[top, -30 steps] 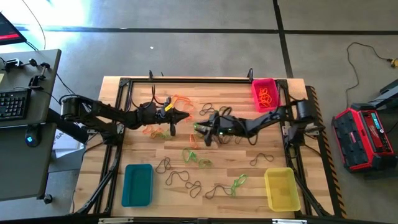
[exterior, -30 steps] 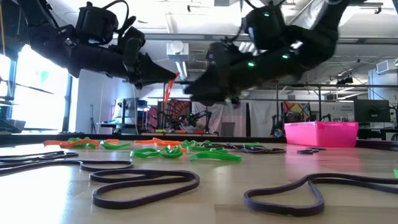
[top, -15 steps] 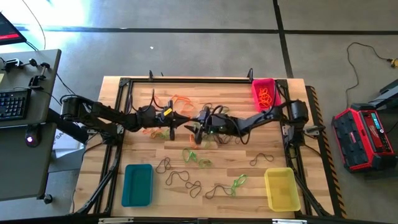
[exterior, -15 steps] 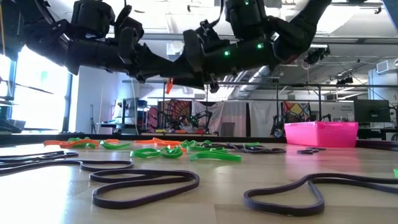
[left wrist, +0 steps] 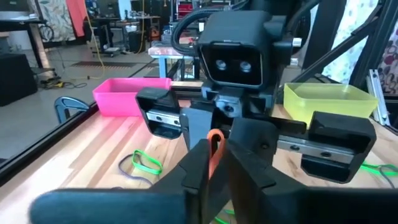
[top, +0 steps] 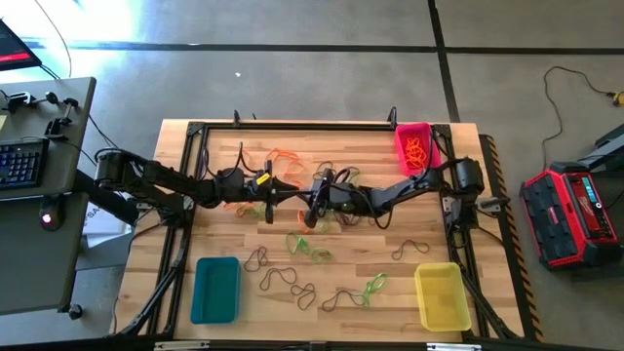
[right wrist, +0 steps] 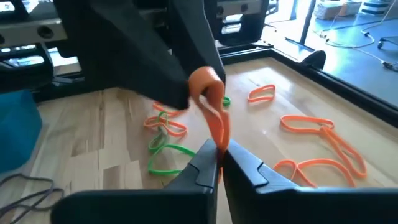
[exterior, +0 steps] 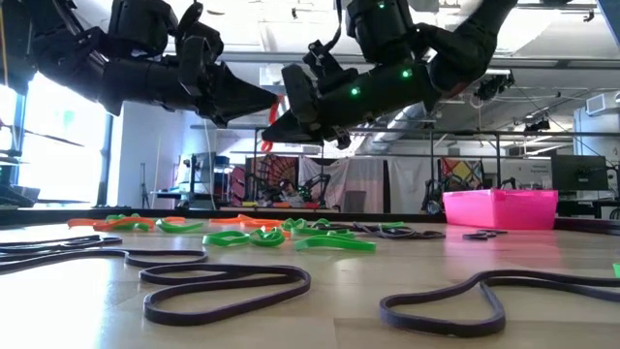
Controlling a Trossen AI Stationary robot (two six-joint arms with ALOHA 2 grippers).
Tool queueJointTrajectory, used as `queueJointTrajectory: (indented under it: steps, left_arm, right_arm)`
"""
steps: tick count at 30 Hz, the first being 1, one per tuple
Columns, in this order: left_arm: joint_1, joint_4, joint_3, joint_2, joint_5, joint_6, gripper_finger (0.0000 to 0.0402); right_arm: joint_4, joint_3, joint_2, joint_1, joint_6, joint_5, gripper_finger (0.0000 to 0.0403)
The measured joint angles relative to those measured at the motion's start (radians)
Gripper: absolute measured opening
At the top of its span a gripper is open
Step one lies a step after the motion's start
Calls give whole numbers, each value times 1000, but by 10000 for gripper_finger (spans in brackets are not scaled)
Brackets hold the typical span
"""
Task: Sort rubber bands into baskets
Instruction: Put the orange rubber band into the red bin
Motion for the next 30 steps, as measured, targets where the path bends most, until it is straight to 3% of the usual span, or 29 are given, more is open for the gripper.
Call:
queueJointTrajectory:
  steps: [5,8,16,24,30]
  left_arm:
    - [0,0,0,0,-6,0,88]
    - [2,-17,1,0,-25,0,108]
    - [22,-97,1,0,-82,-41,126]
    - [42,-145,1,0,-82,-74,127]
    - [42,-147,1,0,-78,-79,127]
  right_arm:
    - [-64,0,-13,0,3,36,3]
    - [-188,0,-61,2,52,122,3]
    - [-826,0,-268,-83,279,282,1]
    - [-1440,0,-485,-294,483,285,0]
    - [-1615,-1,-541,-535,459,231,0]
